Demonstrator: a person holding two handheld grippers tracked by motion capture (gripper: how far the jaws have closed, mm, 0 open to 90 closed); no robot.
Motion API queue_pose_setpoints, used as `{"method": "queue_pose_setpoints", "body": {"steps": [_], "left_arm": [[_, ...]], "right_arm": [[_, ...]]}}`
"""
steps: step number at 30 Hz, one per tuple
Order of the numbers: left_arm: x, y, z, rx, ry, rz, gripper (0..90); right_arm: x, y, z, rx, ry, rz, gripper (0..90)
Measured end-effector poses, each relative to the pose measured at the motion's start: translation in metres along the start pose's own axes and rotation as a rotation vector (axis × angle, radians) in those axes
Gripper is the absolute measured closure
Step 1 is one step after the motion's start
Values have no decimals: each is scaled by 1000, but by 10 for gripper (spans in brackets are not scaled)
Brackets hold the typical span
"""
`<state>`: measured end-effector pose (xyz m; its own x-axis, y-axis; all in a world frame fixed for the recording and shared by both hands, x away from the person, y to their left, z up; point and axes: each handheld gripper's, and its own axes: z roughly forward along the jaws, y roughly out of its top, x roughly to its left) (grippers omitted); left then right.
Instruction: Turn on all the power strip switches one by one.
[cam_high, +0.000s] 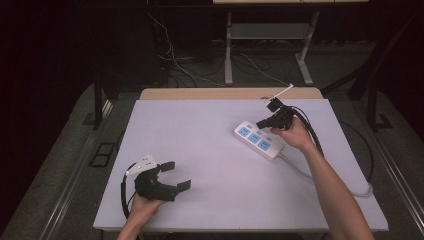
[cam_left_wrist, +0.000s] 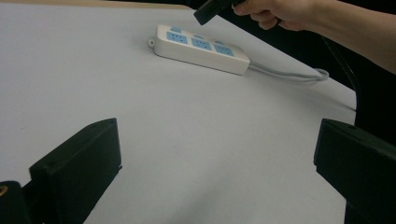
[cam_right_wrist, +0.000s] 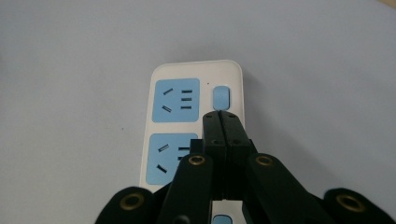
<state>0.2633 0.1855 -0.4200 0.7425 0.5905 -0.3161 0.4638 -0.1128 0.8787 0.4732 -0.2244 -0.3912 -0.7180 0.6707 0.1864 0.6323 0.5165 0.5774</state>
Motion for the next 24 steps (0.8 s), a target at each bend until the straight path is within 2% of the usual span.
{"method": "queue_pose_setpoints", "body": {"steps": [11,24], "left_arm": [[0,0,-1,-2,2,1,0],[1,0,0,-2,-1,1,0]], "right_arm": [[2,13,-9,-6,-4,-14,900],[-1,27,-5,-19,5,-7,900]]}}
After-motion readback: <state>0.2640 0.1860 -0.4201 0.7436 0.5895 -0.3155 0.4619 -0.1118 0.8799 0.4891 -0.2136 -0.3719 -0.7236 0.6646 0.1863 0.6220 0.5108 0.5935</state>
